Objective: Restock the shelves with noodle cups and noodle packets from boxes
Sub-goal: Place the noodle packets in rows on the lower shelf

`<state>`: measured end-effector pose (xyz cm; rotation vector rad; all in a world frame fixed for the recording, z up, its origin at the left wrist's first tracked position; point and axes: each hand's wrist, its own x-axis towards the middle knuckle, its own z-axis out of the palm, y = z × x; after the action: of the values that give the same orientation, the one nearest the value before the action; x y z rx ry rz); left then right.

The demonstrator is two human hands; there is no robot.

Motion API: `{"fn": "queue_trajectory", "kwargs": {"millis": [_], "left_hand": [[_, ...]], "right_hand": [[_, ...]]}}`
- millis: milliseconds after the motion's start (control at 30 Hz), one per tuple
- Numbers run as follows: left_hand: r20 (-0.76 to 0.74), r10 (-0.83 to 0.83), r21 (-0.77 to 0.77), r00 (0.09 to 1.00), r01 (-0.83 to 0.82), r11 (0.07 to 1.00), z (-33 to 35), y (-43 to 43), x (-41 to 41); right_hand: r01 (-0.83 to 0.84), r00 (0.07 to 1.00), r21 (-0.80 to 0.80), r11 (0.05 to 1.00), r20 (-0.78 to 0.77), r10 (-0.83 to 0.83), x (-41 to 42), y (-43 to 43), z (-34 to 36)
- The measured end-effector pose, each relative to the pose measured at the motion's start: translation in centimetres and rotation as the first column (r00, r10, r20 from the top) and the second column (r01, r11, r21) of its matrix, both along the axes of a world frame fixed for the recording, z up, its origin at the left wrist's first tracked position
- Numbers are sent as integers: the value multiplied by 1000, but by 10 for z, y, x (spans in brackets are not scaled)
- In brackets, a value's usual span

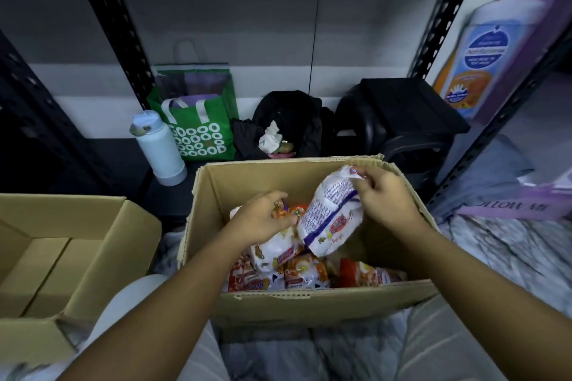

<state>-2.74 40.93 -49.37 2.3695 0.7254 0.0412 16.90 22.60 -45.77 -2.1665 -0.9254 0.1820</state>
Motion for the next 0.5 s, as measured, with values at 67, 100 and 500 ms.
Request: {"fn": "queue_trajectory", "kwargs": {"millis": [67, 100, 500], "left_hand": [[104, 29, -128, 994, -16, 992, 14, -8, -1], [180, 48, -222, 982, -7, 975, 22, -13, -3], [287, 40, -51, 957, -27, 998, 38, -4, -37]], "right_hand": [[0, 990, 104, 995, -144, 15, -6, 1, 17], [5, 981, 145, 989, -193, 24, -12, 3, 24], [-15, 715, 253, 967, -673, 187, -64, 28, 27]]}}
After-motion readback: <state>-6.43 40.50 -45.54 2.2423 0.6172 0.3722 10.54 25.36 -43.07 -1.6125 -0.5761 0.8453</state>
